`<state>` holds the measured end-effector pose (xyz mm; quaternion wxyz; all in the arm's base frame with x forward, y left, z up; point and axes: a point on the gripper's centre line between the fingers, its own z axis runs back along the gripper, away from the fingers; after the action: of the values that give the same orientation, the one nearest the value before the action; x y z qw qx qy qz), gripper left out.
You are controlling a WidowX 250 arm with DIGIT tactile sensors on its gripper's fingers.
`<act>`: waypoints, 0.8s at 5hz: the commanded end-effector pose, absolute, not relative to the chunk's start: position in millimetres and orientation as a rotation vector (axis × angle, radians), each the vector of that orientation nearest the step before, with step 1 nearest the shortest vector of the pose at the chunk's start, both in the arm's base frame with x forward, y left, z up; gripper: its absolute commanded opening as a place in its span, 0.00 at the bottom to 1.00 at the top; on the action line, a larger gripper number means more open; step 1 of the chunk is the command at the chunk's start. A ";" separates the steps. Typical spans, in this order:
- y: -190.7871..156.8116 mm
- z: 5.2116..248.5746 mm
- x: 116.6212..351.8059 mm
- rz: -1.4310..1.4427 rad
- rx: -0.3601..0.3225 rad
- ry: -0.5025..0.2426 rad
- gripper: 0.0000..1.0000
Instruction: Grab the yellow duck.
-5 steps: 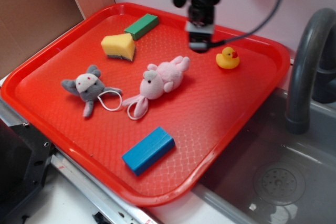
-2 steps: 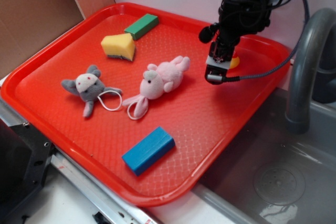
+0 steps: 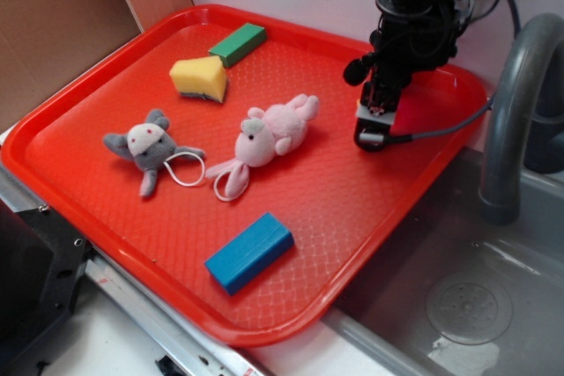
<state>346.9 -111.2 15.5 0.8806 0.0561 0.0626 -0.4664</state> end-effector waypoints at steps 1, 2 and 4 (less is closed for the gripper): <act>-101.7 40.8 348.8 -0.844 0.143 0.019 0.00; -91.9 77.7 324.6 -0.594 0.188 0.062 0.00; -77.7 172.9 240.7 -0.093 0.144 0.078 0.00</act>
<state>242.5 -63.1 164.5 0.9935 0.0763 0.0651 -0.0548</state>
